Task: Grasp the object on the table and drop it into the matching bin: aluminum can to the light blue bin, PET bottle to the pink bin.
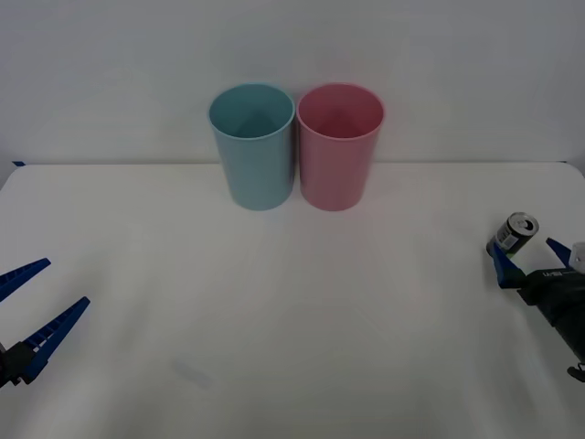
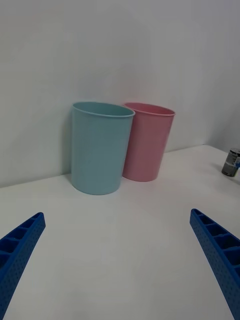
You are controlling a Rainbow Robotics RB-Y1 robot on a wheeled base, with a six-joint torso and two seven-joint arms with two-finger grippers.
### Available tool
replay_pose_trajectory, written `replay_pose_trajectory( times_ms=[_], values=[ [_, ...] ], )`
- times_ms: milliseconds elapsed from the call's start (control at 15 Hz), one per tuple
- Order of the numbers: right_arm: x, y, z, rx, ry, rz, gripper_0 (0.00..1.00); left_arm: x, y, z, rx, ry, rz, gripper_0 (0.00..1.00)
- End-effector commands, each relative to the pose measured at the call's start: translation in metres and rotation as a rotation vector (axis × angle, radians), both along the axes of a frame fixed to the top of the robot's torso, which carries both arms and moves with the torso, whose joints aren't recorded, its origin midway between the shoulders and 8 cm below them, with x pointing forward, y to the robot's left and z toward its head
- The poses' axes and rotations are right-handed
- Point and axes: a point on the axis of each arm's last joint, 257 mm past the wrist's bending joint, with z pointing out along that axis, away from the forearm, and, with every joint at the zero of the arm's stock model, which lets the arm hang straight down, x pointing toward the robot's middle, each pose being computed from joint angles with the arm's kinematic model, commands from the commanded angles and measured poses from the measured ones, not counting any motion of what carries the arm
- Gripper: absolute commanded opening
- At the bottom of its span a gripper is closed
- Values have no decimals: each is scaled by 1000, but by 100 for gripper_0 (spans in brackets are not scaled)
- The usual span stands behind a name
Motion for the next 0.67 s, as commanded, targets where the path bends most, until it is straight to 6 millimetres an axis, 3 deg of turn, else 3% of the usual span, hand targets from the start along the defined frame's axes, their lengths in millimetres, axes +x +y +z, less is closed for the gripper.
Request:
replay_pose_trajectory(
  times_ms=[67, 333, 667],
  values=[
    [10, 0, 2, -20, 4, -21, 100, 0, 0, 0, 0, 0, 0, 100],
    [30, 7, -8, -11, 27, -9, 100, 0, 0, 0, 0, 0, 0, 100],
    [48, 14, -1, -31, 18, -31, 100, 0, 0, 0, 0, 0, 0, 100]
  ],
)
